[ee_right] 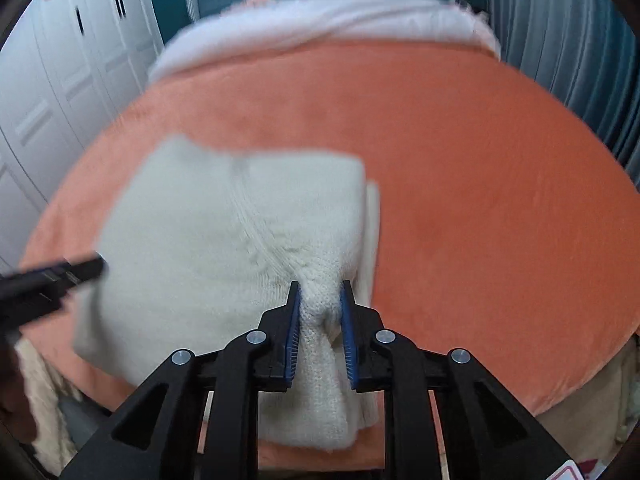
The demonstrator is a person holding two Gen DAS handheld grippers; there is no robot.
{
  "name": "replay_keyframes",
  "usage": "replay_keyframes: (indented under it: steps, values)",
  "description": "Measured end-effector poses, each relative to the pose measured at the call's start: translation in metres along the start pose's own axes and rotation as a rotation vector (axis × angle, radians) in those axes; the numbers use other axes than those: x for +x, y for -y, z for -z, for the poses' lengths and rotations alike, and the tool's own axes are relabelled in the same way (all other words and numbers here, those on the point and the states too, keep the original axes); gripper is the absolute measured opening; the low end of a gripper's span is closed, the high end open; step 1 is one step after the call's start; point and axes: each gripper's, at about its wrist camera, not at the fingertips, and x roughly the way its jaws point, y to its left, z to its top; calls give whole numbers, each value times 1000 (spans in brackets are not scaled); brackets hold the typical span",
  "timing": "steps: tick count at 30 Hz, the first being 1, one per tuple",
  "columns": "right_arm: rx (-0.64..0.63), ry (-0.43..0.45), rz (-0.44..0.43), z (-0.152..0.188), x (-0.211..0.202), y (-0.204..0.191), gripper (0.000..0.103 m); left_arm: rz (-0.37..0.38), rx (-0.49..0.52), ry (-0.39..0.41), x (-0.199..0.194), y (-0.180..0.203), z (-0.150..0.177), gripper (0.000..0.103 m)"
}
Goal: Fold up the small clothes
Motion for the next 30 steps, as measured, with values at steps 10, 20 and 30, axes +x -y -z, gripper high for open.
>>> replay_keyframes:
  steps: [10,20,30]
  values:
    - [38,119,-70,31,-84,-17,19,-3,10,21,-20,2,21,72]
    - [80,3,-50,58,-53,-11,7,-25,54,-64,1,7,52,73]
    - [181,-64,-74,69,-53,3,10,-2,65,-66,-9,6,63,73]
